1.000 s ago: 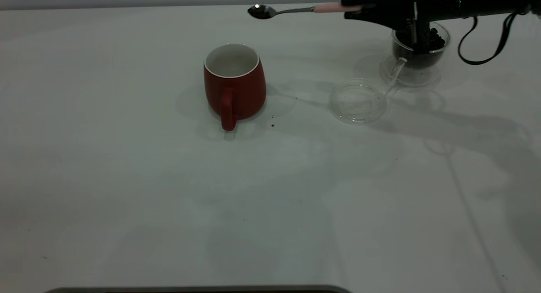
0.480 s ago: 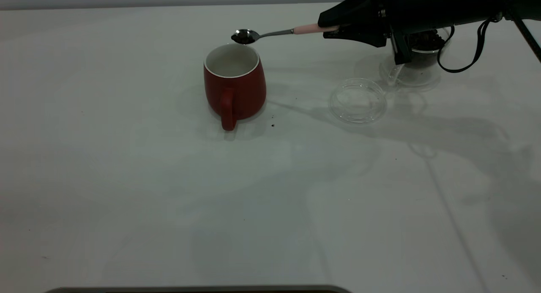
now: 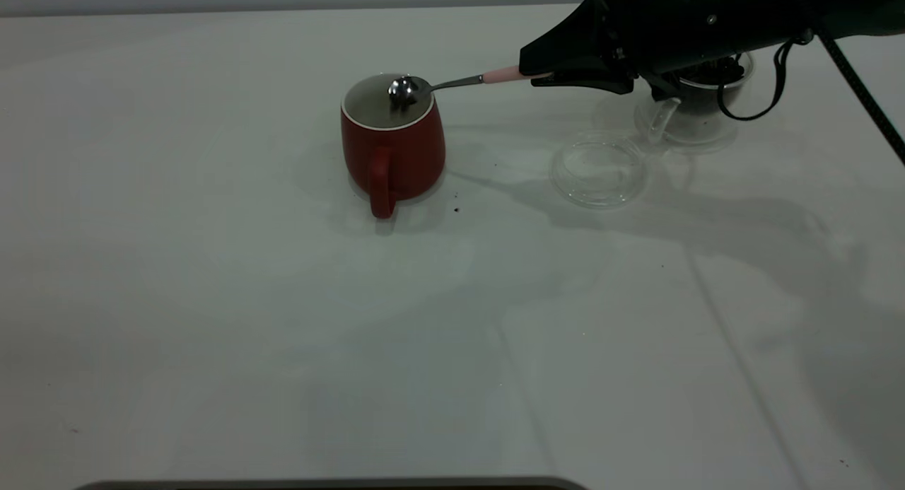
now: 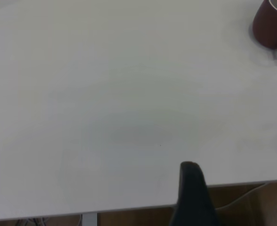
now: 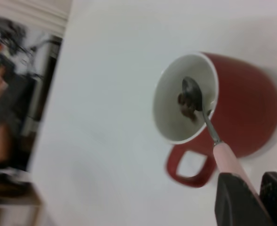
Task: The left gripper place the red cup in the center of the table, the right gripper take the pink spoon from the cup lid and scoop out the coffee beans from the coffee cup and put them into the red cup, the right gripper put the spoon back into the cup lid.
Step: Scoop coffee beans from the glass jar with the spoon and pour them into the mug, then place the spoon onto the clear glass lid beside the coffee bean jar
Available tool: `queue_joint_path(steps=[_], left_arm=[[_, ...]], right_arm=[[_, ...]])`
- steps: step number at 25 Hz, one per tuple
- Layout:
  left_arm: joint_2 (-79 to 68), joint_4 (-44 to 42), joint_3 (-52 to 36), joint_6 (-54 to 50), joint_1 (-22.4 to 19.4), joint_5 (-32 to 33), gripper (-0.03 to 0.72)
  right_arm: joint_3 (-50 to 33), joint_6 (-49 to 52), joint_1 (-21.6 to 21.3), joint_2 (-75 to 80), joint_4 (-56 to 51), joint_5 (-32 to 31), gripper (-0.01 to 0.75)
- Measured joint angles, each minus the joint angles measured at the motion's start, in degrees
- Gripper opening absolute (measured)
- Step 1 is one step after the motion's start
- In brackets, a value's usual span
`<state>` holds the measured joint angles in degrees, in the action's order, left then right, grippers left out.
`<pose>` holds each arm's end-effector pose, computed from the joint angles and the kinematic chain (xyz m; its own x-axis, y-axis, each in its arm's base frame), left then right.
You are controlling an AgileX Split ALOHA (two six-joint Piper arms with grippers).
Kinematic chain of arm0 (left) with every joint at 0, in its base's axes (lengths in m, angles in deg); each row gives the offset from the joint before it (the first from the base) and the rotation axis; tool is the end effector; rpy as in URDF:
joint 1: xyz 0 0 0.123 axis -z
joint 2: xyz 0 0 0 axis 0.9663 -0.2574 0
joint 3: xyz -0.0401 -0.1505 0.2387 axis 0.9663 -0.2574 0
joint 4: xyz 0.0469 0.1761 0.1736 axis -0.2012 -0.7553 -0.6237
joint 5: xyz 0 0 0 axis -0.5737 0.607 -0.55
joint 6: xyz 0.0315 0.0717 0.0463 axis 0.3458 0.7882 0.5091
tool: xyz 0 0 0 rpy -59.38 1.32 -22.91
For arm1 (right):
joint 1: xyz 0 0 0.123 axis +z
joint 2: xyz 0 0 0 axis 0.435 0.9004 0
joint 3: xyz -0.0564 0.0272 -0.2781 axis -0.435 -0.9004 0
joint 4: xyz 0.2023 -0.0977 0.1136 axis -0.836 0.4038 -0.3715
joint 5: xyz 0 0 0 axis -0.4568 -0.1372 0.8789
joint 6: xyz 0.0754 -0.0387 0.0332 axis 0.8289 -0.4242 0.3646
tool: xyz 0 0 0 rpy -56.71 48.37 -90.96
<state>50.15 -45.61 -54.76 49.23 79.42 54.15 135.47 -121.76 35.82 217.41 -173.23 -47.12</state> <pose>-0.0093 0.0020 0.2680 -0.5115 0.0538 -0.8576 0.0713 0.9973 0.0201 0.3872 0.1362 0.0541 -0.8855 0.0818 -0.4573 -0.3259 0.5923 0.7369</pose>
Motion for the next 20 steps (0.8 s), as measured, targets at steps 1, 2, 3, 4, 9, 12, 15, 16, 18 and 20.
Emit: queue_joint_path(steps=[1, 2, 3, 4, 9, 12, 15, 16, 18, 20], left_arm=[[0.00, 0.00, 0.00, 0.00, 0.00, 0.00, 0.569], [0.00, 0.00, 0.00, 0.00, 0.00, 0.00, 0.569], [0.00, 0.00, 0.00, 0.00, 0.00, 0.00, 0.569], [0.00, 0.00, 0.00, 0.00, 0.00, 0.00, 0.569], [0.00, 0.00, 0.00, 0.00, 0.00, 0.00, 0.569], [0.00, 0.00, 0.00, -0.06, 0.00, 0.00, 0.569], [0.00, 0.00, 0.00, -0.06, 0.00, 0.00, 0.569], [0.00, 0.00, 0.00, -0.11, 0.00, 0.00, 0.569], [0.00, 0.00, 0.00, -0.11, 0.00, 0.00, 0.569], [0.00, 0.00, 0.00, -0.11, 0.00, 0.00, 0.569]], right_arm=[[0.17, -3.12, 0.13, 0.00, -0.21, 0.65, 0.113], [0.37, -6.98, 0.19, 0.00, -0.20, 1.13, 0.113], [0.42, -10.74, 0.19, 0.00, -0.20, 1.41, 0.113], [0.42, -14.04, 0.19, 0.00, -0.20, 1.56, 0.113], [0.42, -15.55, 0.24, 0.00, -0.20, 0.84, 0.113], [-0.92, -7.89, -0.60, -1.62, 0.65, -0.23, 0.113], [-5.98, 0.79, -3.33, -6.11, 1.21, -0.72, 0.113], [-8.56, 2.27, -4.74, -7.96, 0.92, -1.02, 0.113], [-13.96, 4.34, -7.78, -11.08, 0.45, -1.22, 0.113], [-18.33, 5.75, -11.61, -13.33, -0.04, -1.82, 0.113]])
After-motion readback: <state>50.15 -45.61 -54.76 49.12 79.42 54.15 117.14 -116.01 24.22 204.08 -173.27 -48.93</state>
